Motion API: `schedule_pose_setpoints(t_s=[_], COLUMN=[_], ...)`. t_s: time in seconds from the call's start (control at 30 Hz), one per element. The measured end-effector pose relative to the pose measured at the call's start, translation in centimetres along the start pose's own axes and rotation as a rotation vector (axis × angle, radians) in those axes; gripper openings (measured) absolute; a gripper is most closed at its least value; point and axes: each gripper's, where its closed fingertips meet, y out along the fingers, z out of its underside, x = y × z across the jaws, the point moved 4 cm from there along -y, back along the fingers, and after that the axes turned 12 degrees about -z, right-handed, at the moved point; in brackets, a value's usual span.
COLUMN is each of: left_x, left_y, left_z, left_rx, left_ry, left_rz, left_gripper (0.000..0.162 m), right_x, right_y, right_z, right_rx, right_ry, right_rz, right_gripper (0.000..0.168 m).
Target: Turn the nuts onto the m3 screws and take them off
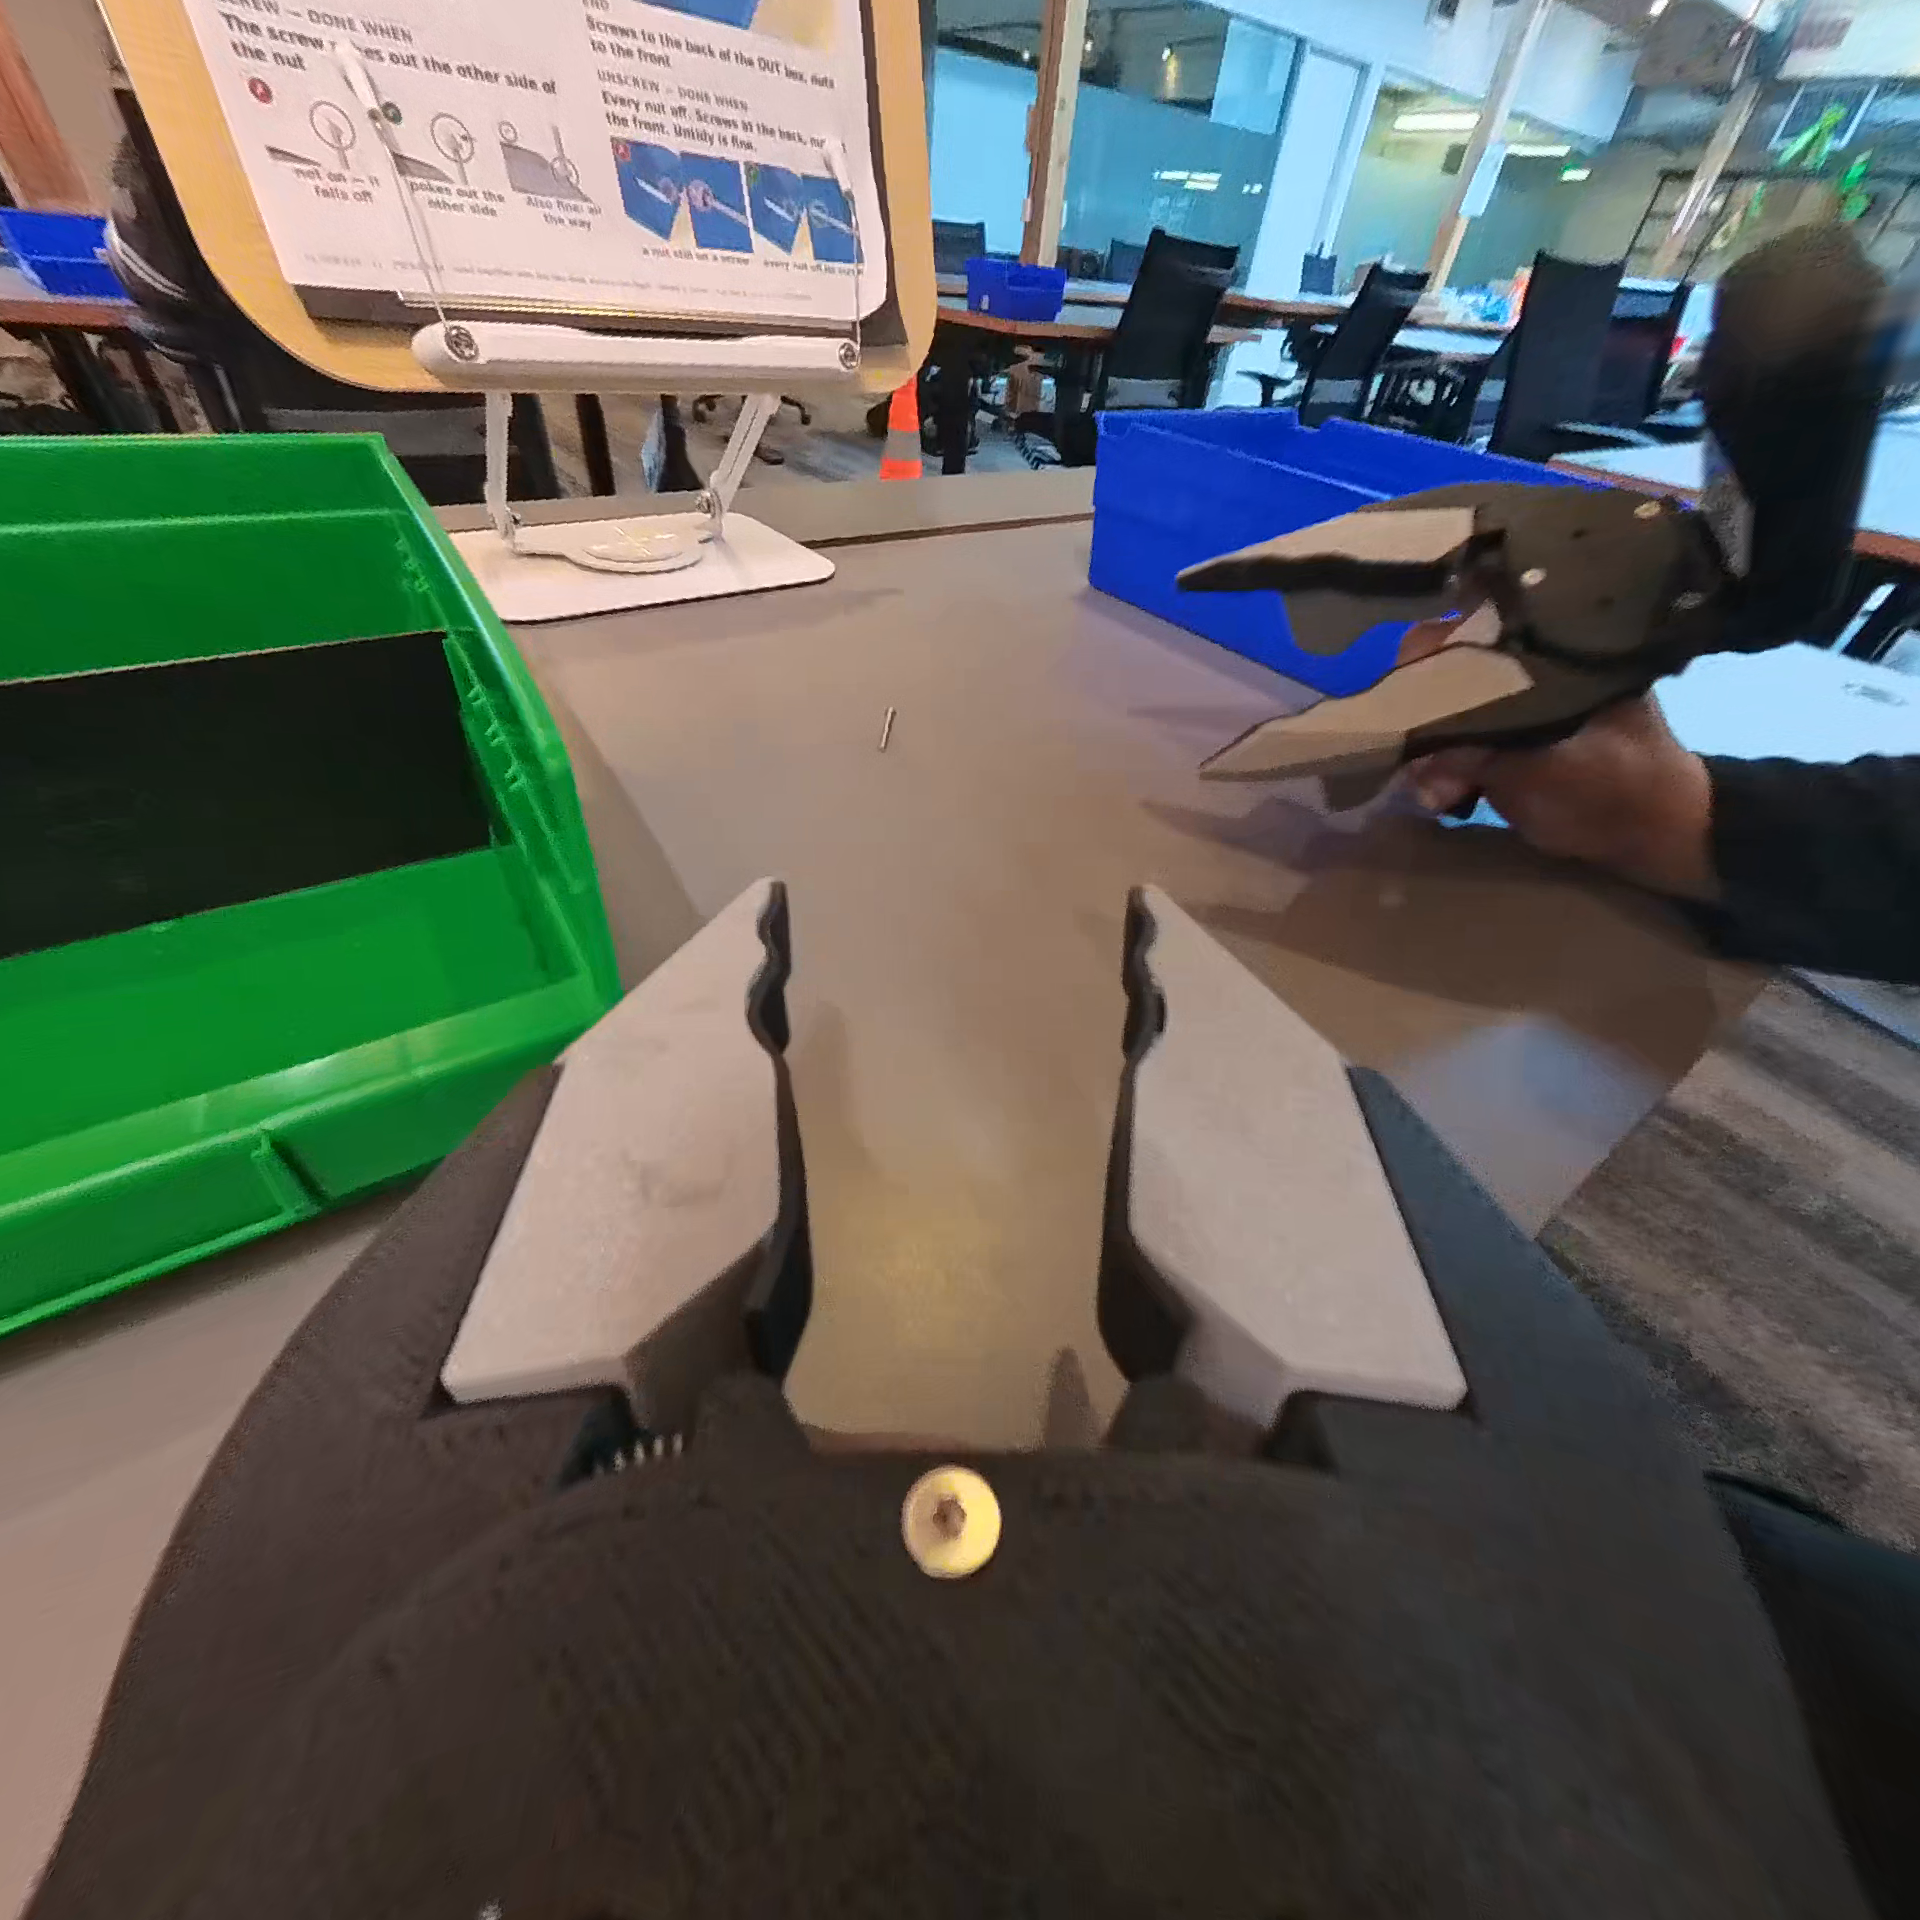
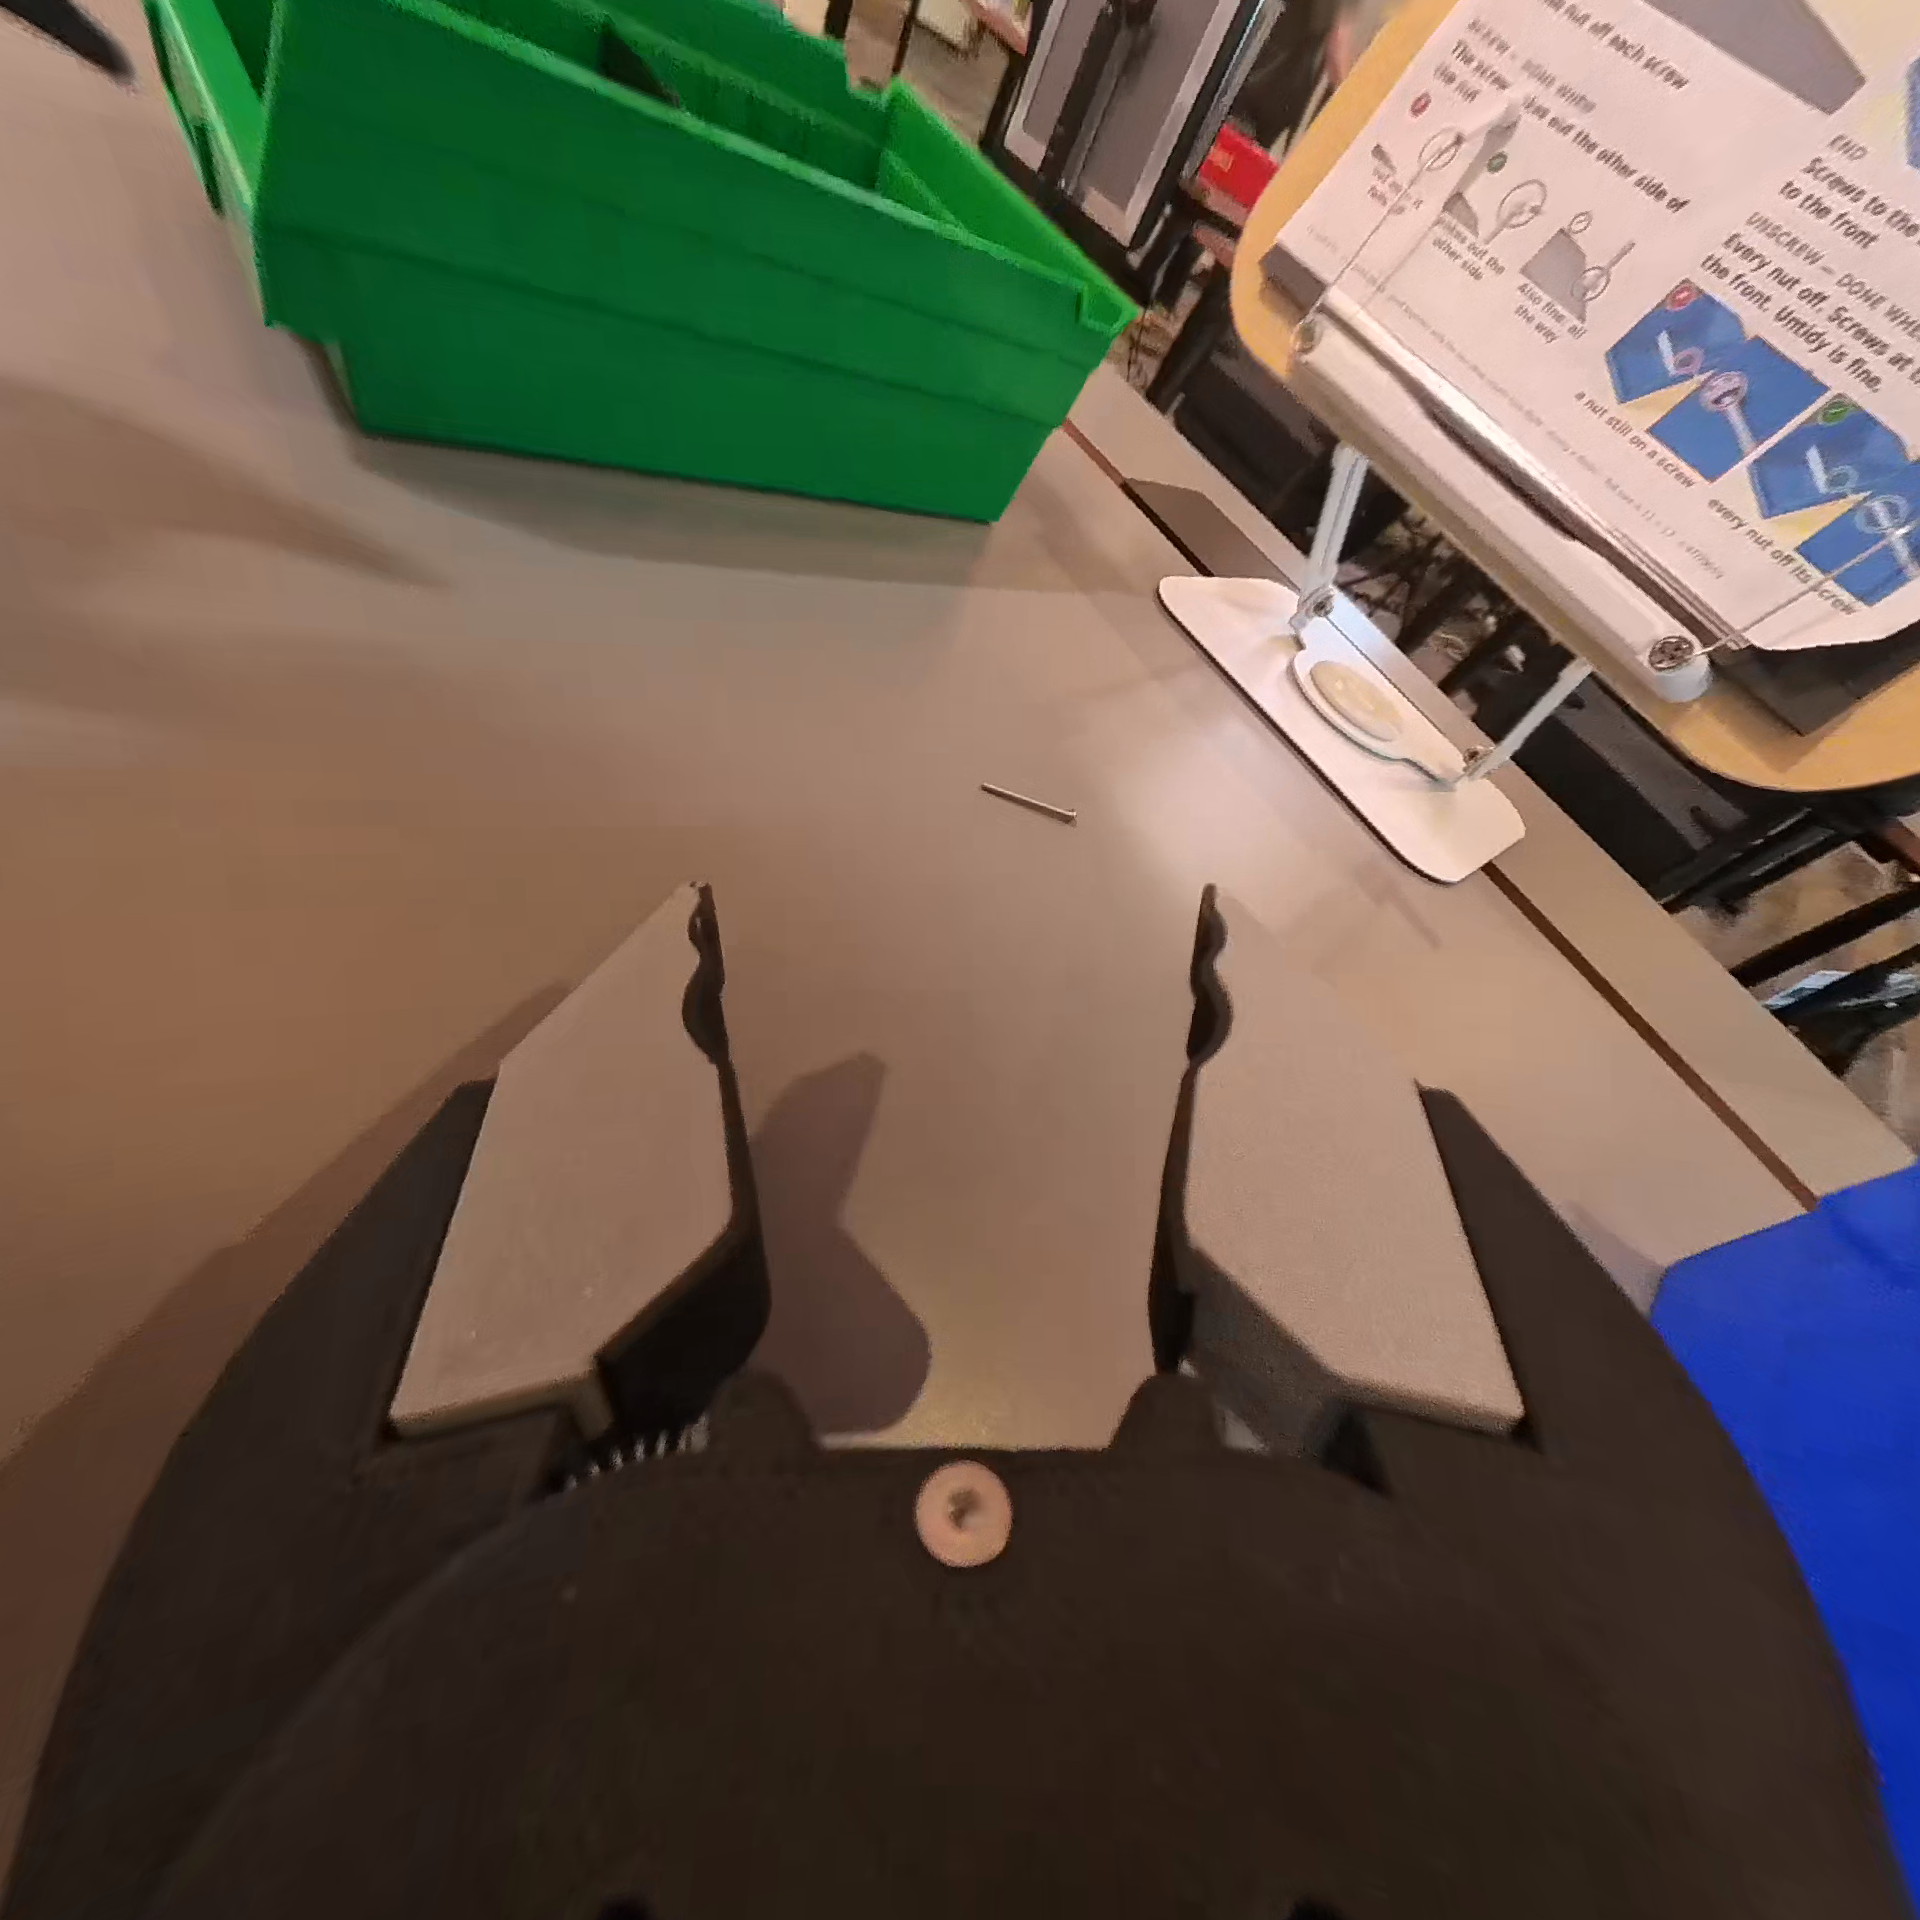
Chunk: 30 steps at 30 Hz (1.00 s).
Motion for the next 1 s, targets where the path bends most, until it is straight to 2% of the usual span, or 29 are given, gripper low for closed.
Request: schedule_pose_setpoints(t_s=[0.1,0.17,0.23,0.33,0.43,0.5,0.57,0.67,0.73,0.8,0.87,0.9,0.93,1.0], left_x=[-0.7,-1.3,-2.0,-4.0,-5.7,-6.7,-7.3,-7.7,-7.8,-7.9,-7.6,-7.2,-6.7,-6.0], left_y=[-0.1,-0.7,-1.4,-3.6,-6.6,-9.0,-11.2,-13.4,-13.9,-13.8,-13.4,-13.1,-12.8,-12.3], left_z=[-0.3,-0.6,-0.3,1.1,3.6,5.5,7.6,11.1,13.8,16.9,19.8,21.2,22.6,25.1], left_rx=[-0.04,-0.097,-0.116,-0.094,-0.041,-0.028,-0.023,0.01,0.057,0.13,0.164,0.173,0.19,0.247], left_ry=[0.044,0.085,0.137,0.168,0.198,0.203,0.222,0.255,0.25,0.176,0.098,0.08,0.071,0.088], left_rz=[0.01,-0.002,-0.022,-0.013,-0.019,-0.019,-0.05,-0.114,-0.145,-0.155,-0.184,-0.219,-0.261,-0.321], left_gripper=[0.067,0.067,0.067,0.071,0.077,0.077,0.075,0.075,0.074,0.074,0.068,0.063,0.06,0.056], right_x=[-0.1,-0.3,-0.3,0.0,0.6,3.5,8.4,16.0,21.1,26.1,30.5,32.5,34.2,37.3], right_y=[-0.7,-1.0,-1.4,-2.1,-4.2,-6.2,-7.9,-9.5,-9.9,-9.8,-8.8,-8.1,-7.1,-4.1], right_z=[-0.7,-0.9,-1.0,-1.6,-3.3,-5.6,-7.6,-8.0,-6.1,-2.8,2.2,4.9,7.8,13.7], right_rx=[-0.087,-0.122,-0.145,-0.187,-0.231,-0.331,-0.426,-0.442,-0.401,-0.353,-0.244,-0.184,-0.12,0.028], right_ry=[0.055,0.091,0.129,0.109,0.014,0.059,0.093,0.096,0.139,0.245,0.331,0.335,0.322,0.336], right_rz=[-0.035,-0.045,-0.062,-0.054,0.091,0.073,-0.043,-0.114,-0.162,-0.26,-0.341,-0.372,-0.393,-0.457], right_gripper=[0.093,0.105,0.109,0.108,0.097,0.096,0.086,0.08,0.082,0.08,0.079,0.072,0.063,0.062])
